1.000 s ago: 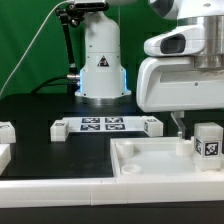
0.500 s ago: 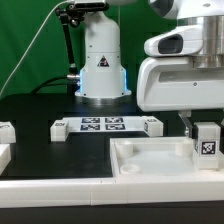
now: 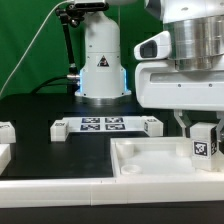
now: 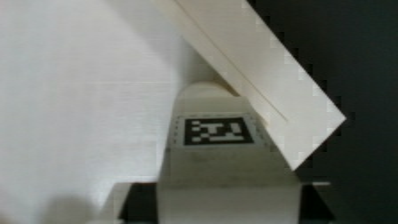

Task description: Assemble one leg

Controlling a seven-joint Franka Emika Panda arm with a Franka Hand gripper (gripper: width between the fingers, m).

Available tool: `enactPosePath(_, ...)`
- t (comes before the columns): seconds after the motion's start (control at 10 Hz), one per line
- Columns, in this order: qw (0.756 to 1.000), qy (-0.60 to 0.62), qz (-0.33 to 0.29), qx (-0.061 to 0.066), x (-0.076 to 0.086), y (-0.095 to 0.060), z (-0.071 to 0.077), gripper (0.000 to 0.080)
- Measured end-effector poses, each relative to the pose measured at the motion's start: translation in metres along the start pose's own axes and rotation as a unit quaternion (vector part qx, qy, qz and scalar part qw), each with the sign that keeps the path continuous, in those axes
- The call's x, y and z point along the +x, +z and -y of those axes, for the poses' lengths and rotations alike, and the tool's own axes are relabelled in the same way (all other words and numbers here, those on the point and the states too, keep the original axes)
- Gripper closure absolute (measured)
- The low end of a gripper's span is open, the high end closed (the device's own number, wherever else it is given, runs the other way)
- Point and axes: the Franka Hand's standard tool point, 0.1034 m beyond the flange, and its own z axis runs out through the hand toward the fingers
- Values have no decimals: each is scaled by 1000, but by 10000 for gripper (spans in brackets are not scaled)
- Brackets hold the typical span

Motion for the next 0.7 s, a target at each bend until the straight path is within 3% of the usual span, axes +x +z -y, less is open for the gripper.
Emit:
enactPosePath(0.3,982,191,-6,2,-6,2,1,507)
enactPosePath(0.7,928,374,5,13,-6,2,1,507)
